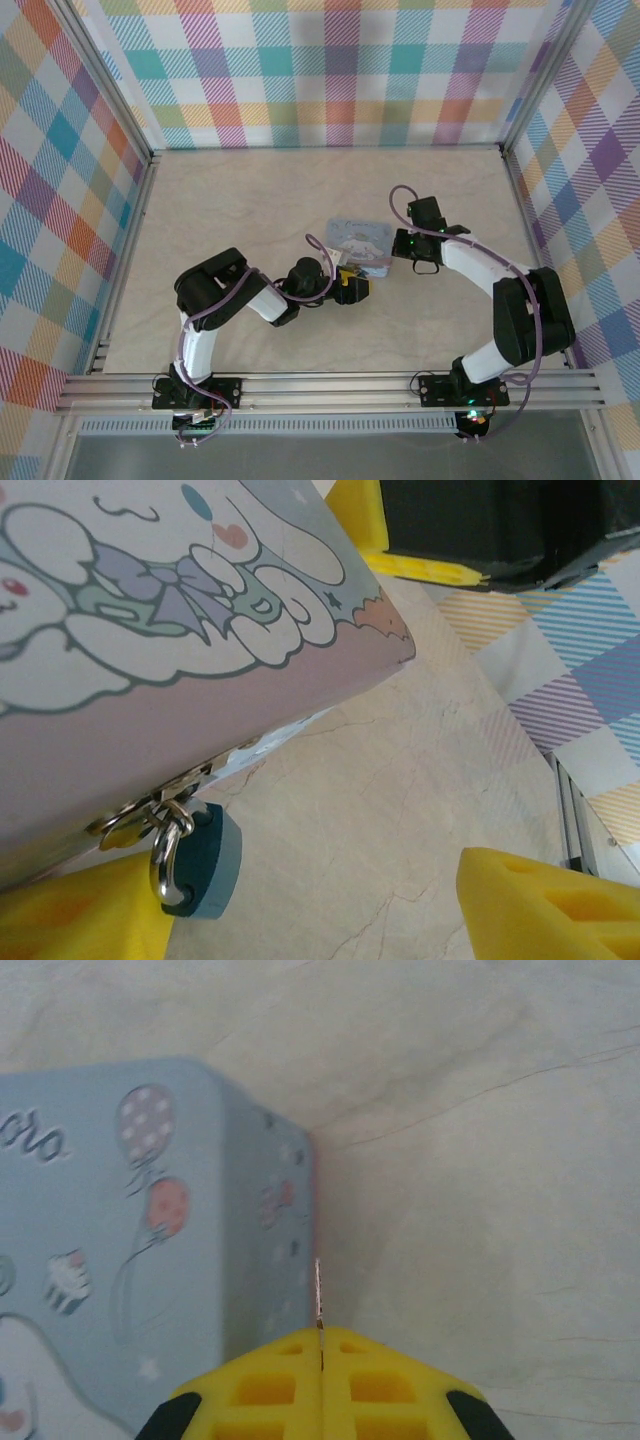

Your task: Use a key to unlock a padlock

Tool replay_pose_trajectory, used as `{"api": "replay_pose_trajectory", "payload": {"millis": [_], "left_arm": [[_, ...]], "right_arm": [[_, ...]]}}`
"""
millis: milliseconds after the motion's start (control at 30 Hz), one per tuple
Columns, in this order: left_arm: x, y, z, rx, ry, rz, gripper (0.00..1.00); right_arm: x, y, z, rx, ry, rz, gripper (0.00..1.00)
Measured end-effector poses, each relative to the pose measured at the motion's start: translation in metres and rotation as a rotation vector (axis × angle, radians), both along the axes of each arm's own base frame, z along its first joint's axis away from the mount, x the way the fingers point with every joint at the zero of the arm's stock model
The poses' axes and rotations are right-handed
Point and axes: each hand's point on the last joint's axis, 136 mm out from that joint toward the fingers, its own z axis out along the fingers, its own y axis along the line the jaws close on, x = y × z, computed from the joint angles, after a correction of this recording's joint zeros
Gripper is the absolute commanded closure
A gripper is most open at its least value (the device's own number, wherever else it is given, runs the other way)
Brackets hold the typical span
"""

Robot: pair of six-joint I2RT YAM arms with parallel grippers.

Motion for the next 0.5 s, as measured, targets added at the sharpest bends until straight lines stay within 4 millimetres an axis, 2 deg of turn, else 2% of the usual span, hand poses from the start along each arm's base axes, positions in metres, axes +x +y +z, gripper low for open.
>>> {"api": "replay_pose_trajectory", "payload": {"millis": [200, 467, 500], "left_arm": [[0.0022, -0.0025, 0.0018, -0.015, 0.004, 0.004, 0.23], [0.0046, -0.0018, -0.0007, -0.007, 0.009, 0.020, 0.31], [0.0049, -0.0014, -0.0013, -0.005, 0.011, 0.022, 0.37]], "right_arm": [[-0.0006, 0.0101, -0.0008, 0.039, -0.017, 0.011, 1.00], [-0.0013, 0.0104, -0.0009, 0.050, -0.032, 0.008, 1.00], [-0.0014, 0.0106, -0.0009, 0.050, -0.032, 0.009, 1.00]]}}
